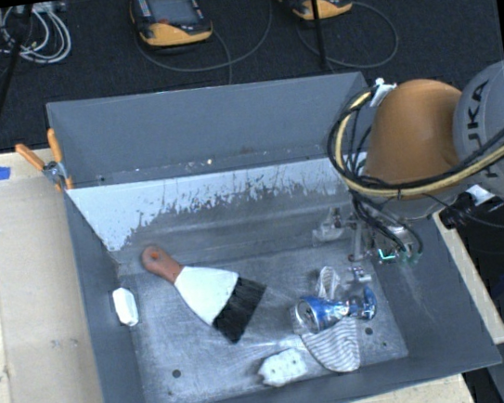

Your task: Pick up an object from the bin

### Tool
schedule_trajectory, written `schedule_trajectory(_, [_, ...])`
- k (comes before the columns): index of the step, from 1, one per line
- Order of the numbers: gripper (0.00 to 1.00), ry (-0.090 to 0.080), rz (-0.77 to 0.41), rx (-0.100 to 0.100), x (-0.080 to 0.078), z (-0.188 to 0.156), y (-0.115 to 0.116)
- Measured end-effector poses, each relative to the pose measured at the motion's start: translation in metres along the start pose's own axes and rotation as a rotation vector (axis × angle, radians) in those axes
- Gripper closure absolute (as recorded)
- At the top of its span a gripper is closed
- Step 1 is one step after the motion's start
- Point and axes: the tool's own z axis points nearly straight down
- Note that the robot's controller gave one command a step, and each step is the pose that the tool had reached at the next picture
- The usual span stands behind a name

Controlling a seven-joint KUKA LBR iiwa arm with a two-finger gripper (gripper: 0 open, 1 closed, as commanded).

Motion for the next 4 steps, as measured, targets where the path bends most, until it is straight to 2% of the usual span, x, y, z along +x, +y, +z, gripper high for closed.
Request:
schedule_trajectory(1, [0.00, -0.008, -0.001, 0.000, -0.002, -0.004, 0.000])
schedule_trajectory(2, [1.00, 0.007, -0.055, -0.003, -0.003, 0.089, -0.012])
schedule_trajectory(3, [1.00, 0.007, -0.056, -0.003, -0.003, 0.089, -0.012])
schedule_trajectory(4, [1.00, -0.003, -0.059, 0.000, -0.002, 0.054, -0.010])
